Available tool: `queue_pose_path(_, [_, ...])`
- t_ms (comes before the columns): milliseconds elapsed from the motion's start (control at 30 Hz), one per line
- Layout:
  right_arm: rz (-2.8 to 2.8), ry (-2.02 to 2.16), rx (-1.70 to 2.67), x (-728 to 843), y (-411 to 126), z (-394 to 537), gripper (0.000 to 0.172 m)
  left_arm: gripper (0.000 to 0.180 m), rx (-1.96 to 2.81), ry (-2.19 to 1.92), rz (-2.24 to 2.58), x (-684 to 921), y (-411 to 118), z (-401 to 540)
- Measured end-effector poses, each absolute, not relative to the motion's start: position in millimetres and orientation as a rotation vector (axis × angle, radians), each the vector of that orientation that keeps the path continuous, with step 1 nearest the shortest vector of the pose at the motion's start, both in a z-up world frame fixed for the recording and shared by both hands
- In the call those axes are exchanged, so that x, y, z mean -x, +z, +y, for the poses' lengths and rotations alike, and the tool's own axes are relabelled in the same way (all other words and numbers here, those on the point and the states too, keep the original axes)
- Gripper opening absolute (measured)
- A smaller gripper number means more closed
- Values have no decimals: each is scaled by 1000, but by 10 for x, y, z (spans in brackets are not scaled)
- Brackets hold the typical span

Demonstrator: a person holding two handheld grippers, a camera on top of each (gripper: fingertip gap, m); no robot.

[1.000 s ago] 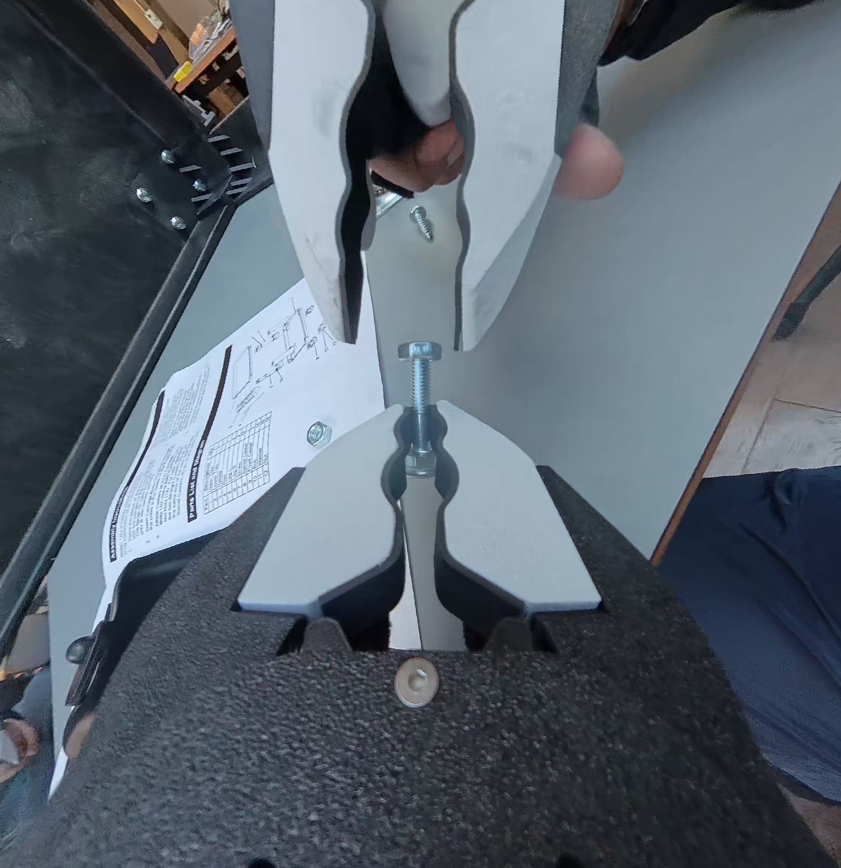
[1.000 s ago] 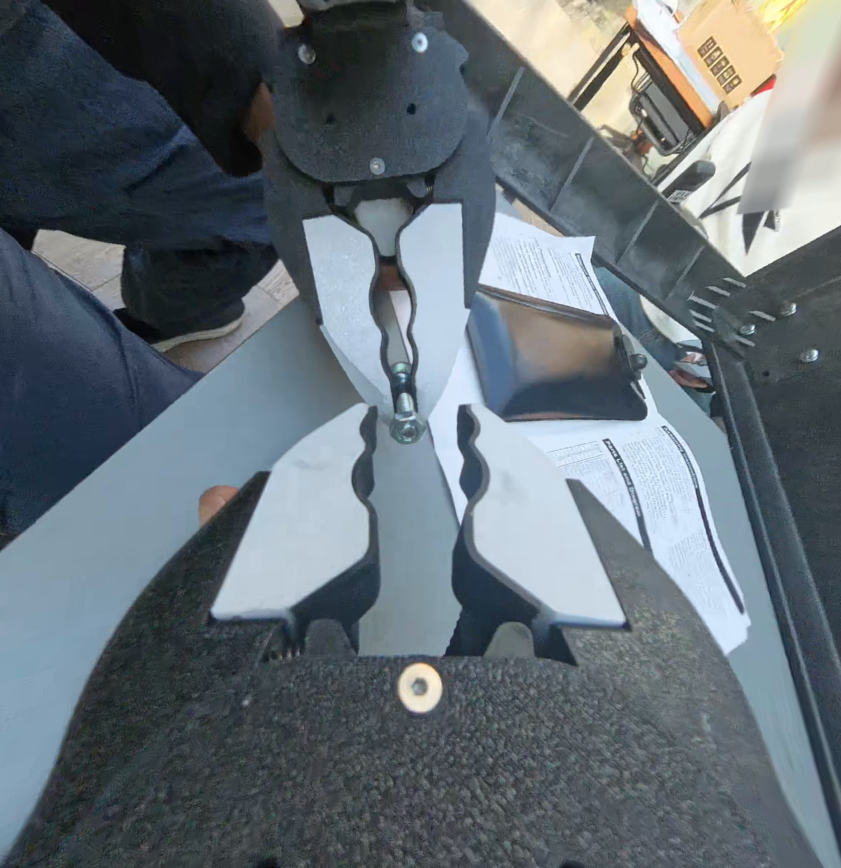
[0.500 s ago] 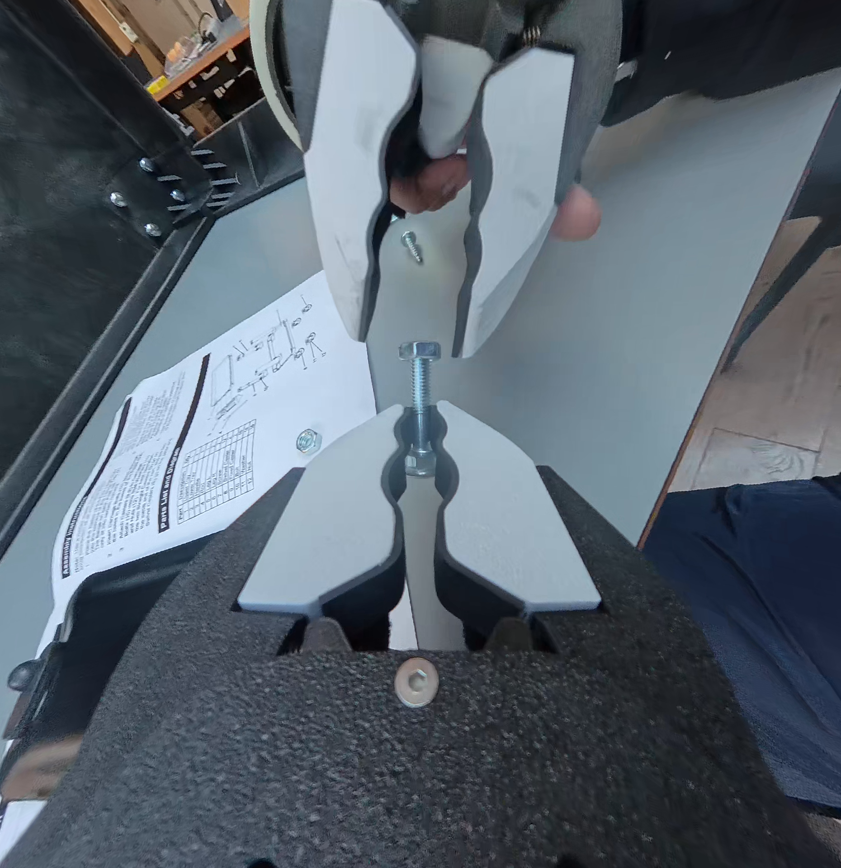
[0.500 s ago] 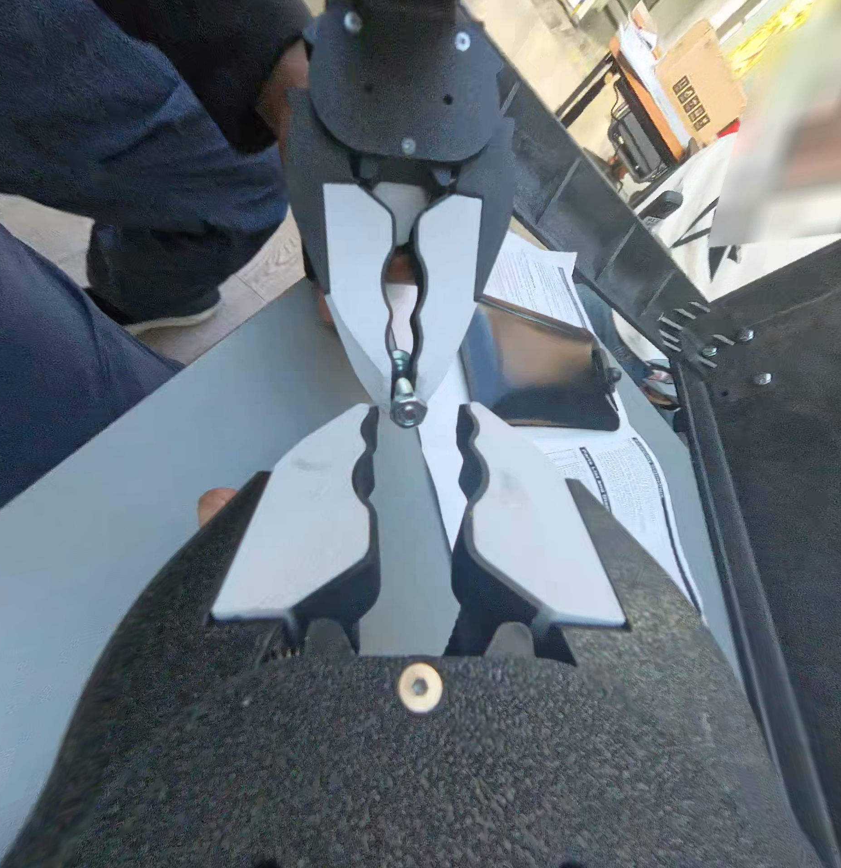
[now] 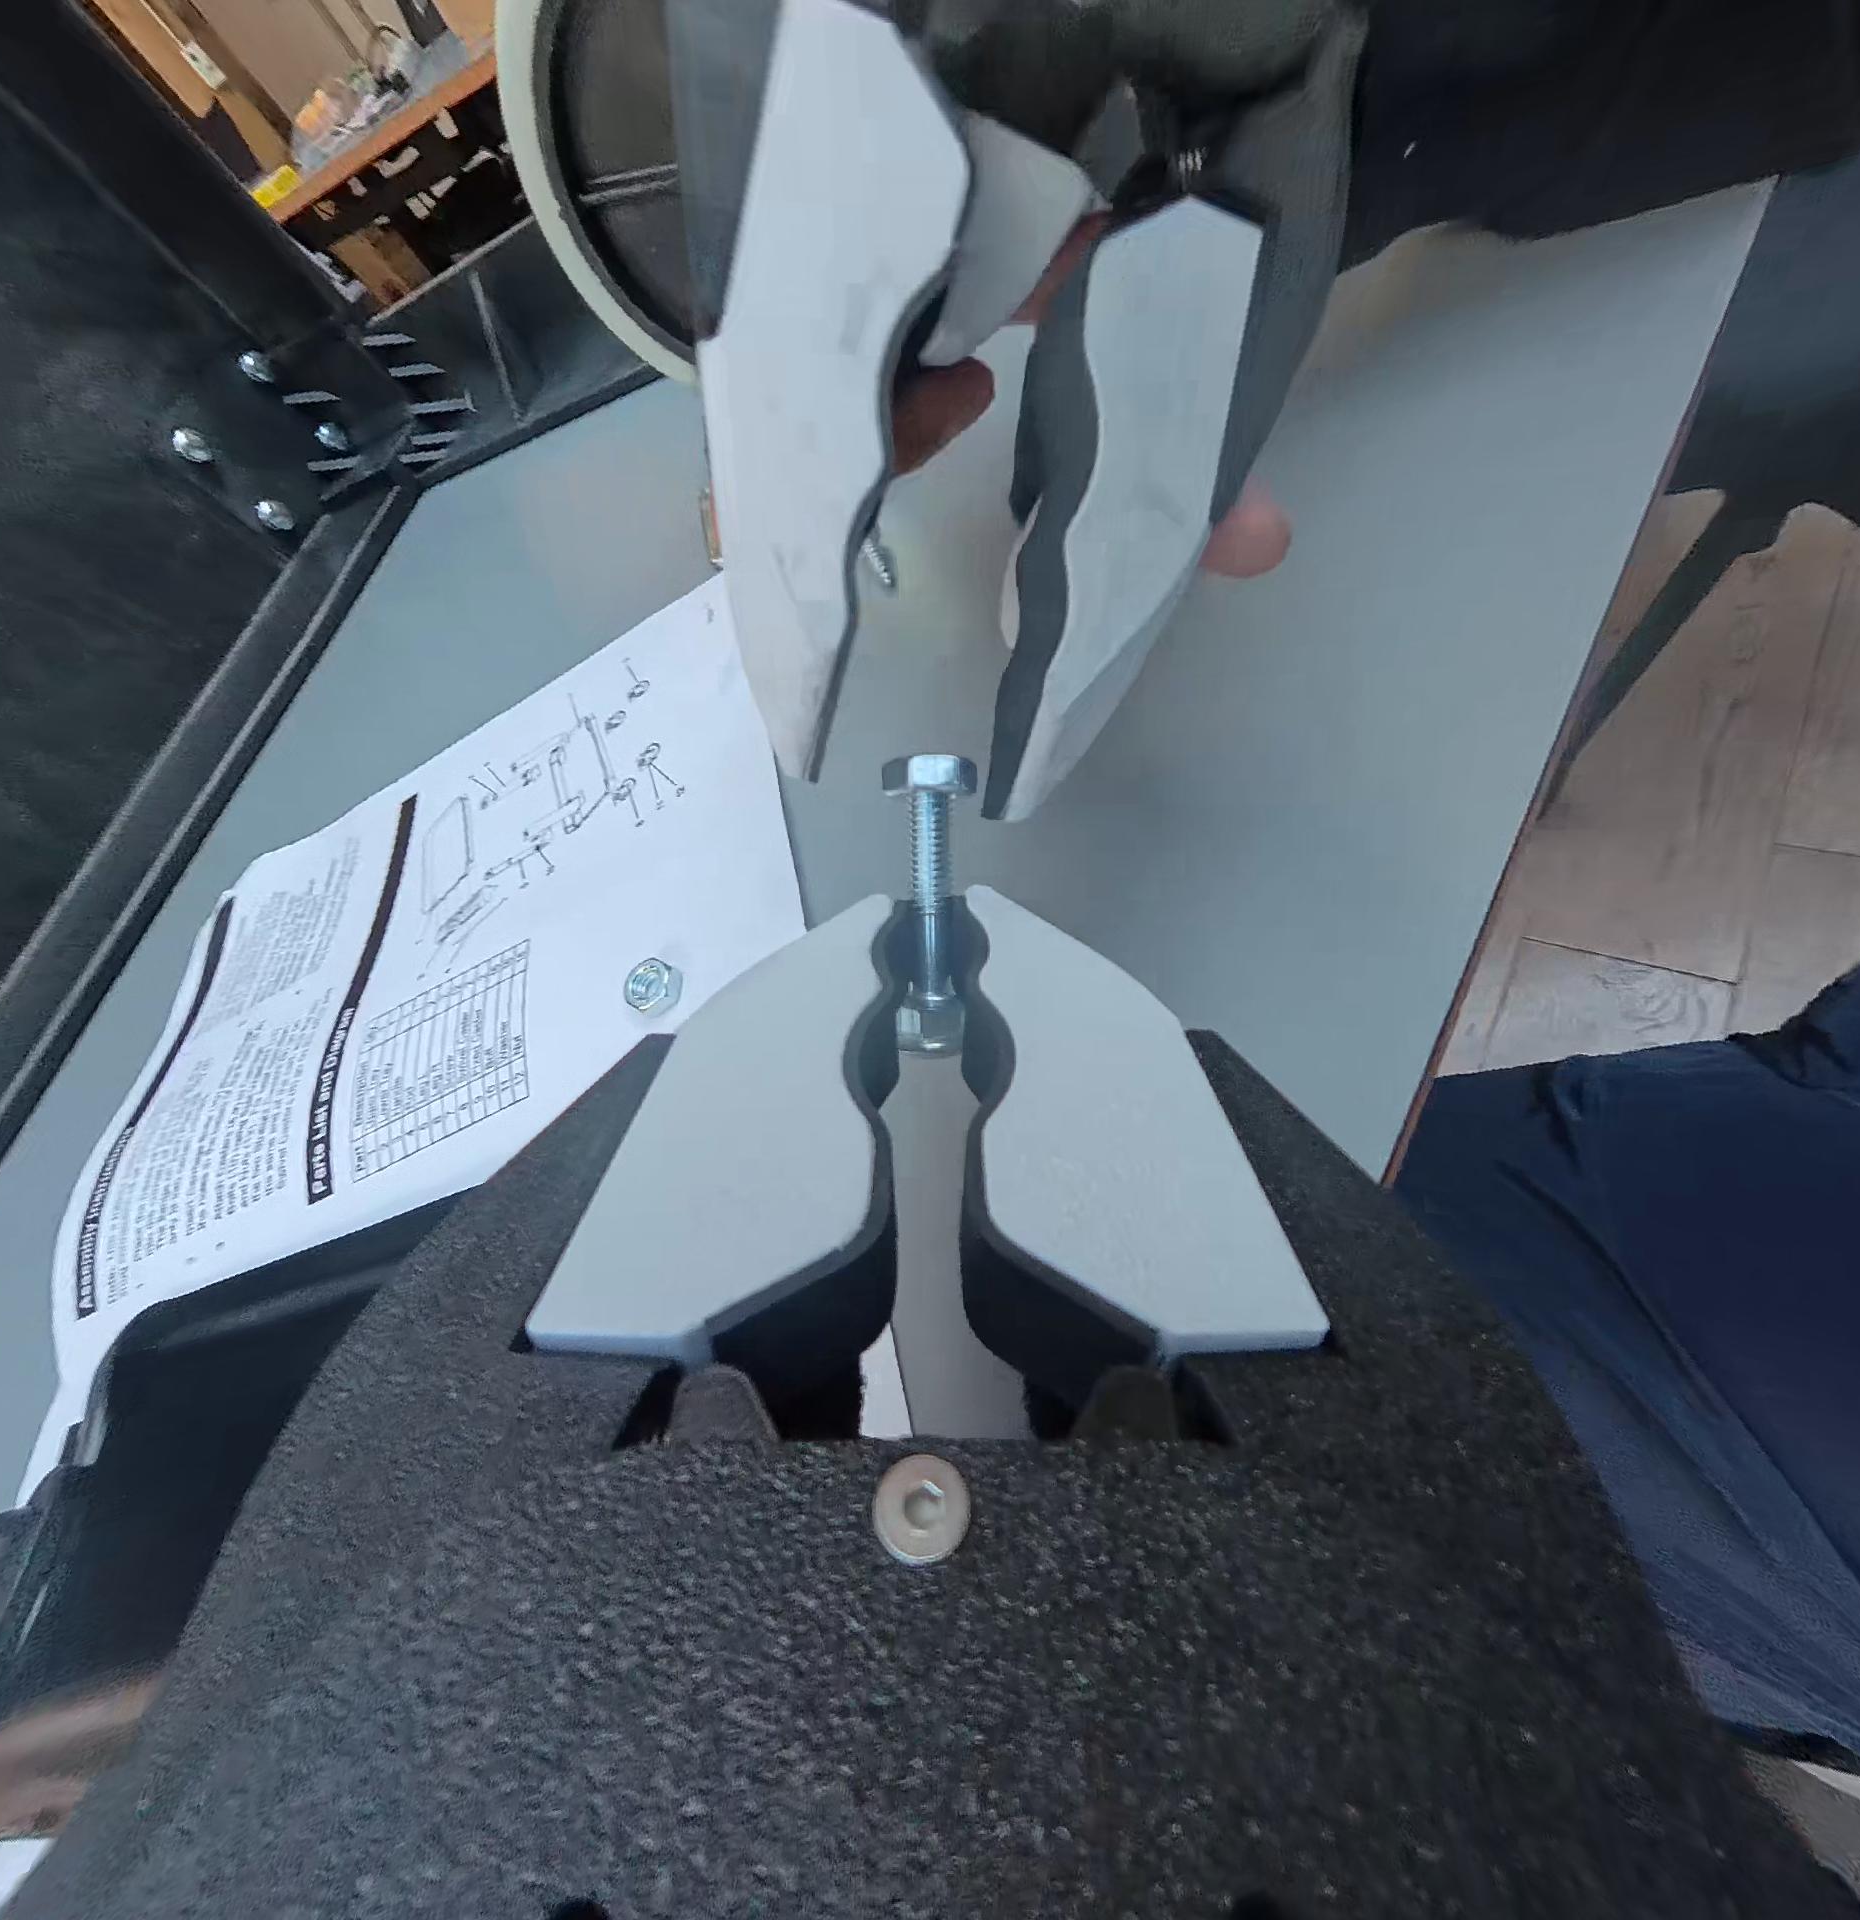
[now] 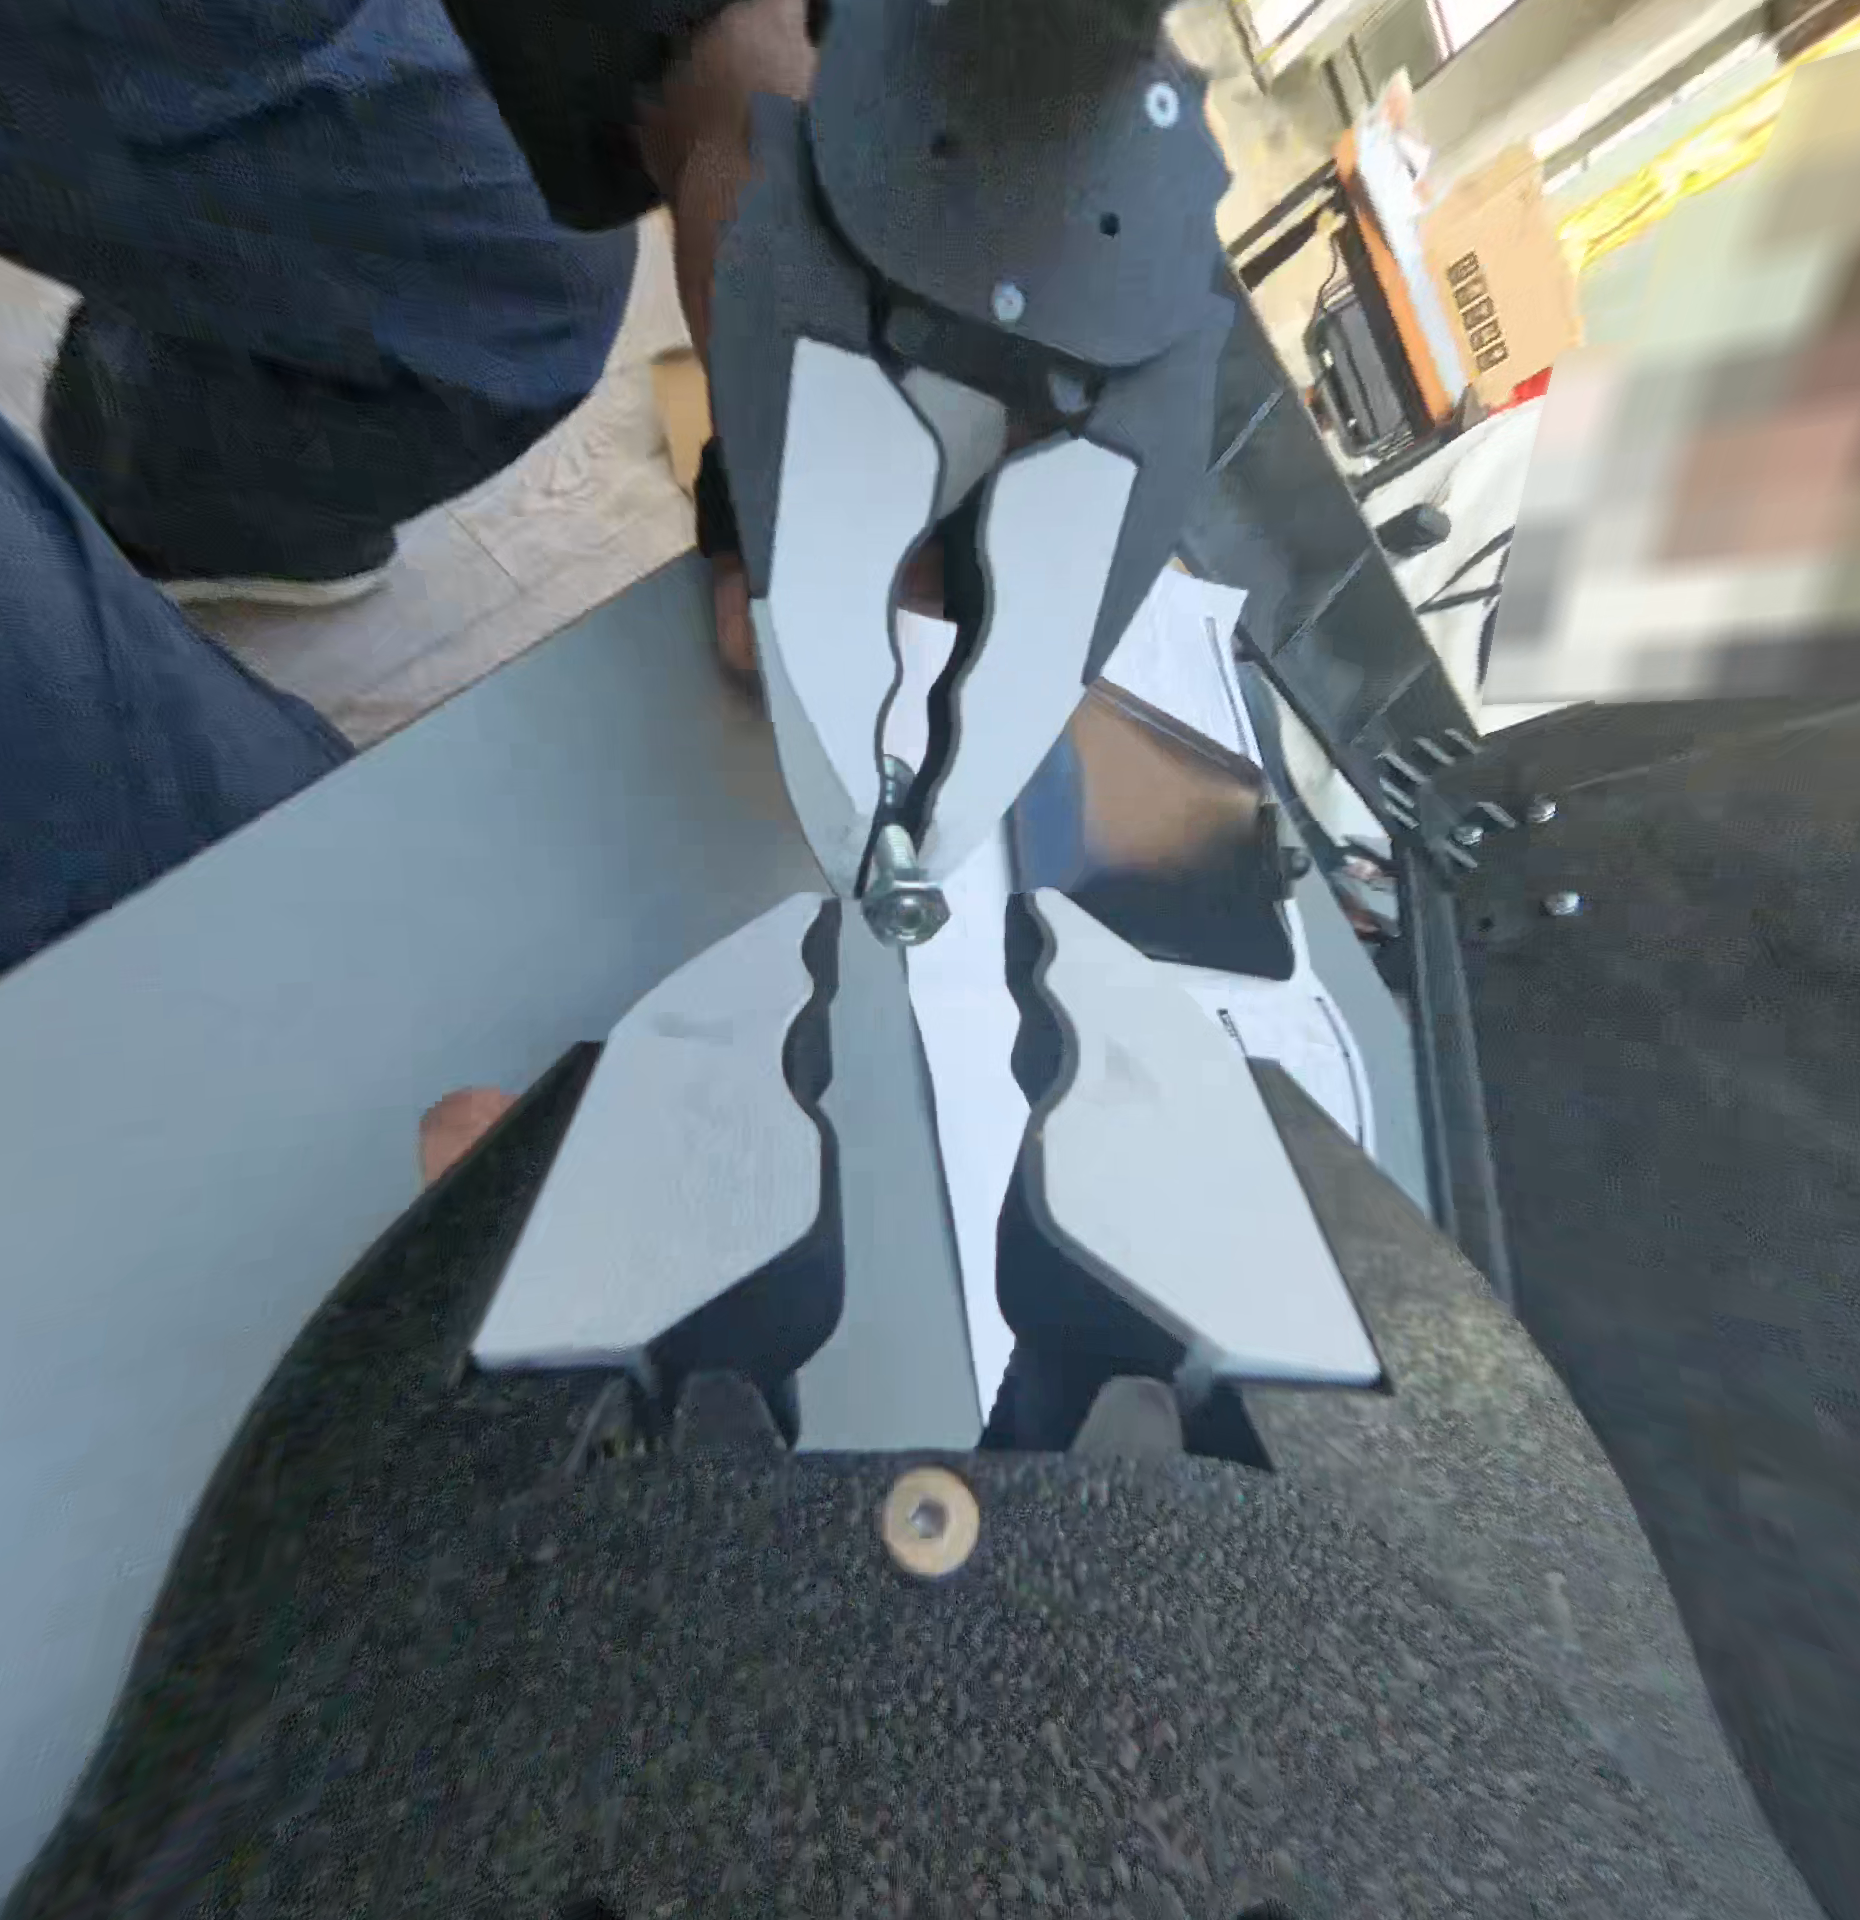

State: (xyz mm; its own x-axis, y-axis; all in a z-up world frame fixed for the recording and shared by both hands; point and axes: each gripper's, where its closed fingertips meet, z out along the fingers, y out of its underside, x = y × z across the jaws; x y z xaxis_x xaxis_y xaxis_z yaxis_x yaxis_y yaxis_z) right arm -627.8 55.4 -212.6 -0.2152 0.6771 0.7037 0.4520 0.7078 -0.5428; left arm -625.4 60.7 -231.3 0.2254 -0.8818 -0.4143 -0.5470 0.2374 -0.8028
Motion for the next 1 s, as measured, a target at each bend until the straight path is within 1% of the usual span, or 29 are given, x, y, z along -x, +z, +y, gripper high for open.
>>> queue_pose_path(100, [-1820, 548, 1119, 6276, -2103, 544, 32, 6, 1397, -250, 1429, 6257, -2336, 655])
queue_pose_path(133, [-1816, 597, 1162, 6279, -2115, 536, 28, 6, 1386, -212, 1422, 6259, -2339, 668])
queue_pose_path(167, [-1827, 609, 1204, 6277, -2161, 544, 17, 6, 1376, -191, 1417, 6259, -2335, 673])
queue_pose_path(233, [-1881, 545, 1215, 6261, -2263, 555, 14, 6, 1374, -184, 1437, 6256, -2358, 660])
queue_pose_path(300, [-1935, 378, 1034, 6247, -2263, 536, 15, 6, 1379, -226, 1466, 6241, -2373, 626])
queue_pose_path(400, [-1948, -35, 571, 6268, -2212, 507, 15, 6, 1432, -386, 1511, 6234, -2382, 563])
queue_pose_path(433, [-1921, -47, 558, 6281, -2178, 510, 15, 6, 1443, -430, 1498, 6238, -2356, 563])
queue_pose_path(500, [-1877, 82, 699, 6272, -2114, 545, 23, 6, 1439, -436, 1442, 6256, -2295, 602])
queue_pose_path(600, [-1832, 409, 1000, 6261, -2070, 559, 30, 6, 1394, -314, 1411, 6264, -2286, 641])
queue_pose_path(667, [-1812, 572, 1106, 6276, -2061, 521, 30, 6, 1377, -223, 1407, 6263, -2312, 672])
queue_pose_path(700, [-1802, 606, 1145, 6284, -2072, 525, 27, 6, 1368, -193, 1398, 6266, -2308, 684])
queue_pose_path(733, [-1799, 599, 1188, 6287, -2109, 556, 20, 6, 1359, -181, 1392, 6267, -2302, 686])
queue_pose_path(767, [-1828, 583, 1218, 6282, -2175, 562, 15, 6, 1354, -181, 1393, 6266, -2300, 681])
queue_pose_path(833, [-1870, 501, 1161, 6272, -2225, 557, 15, 6, 1358, -192, 1422, 6256, -2329, 659])
queue_pose_path(900, [-1944, 311, 956, 6254, -2246, 528, 15, 6, 1366, -254, 1474, 6237, -2363, 603])
queue_pose_path(967, [-1960, 46, 654, 6261, -2236, 514, 15, 6, 1395, -334, 1517, 6230, -2390, 561])
queue_pose_path(1000, [-1936, -5, 605, 6272, -2213, 524, 15, 6, 1407, -367, 1510, 6233, -2374, 561])
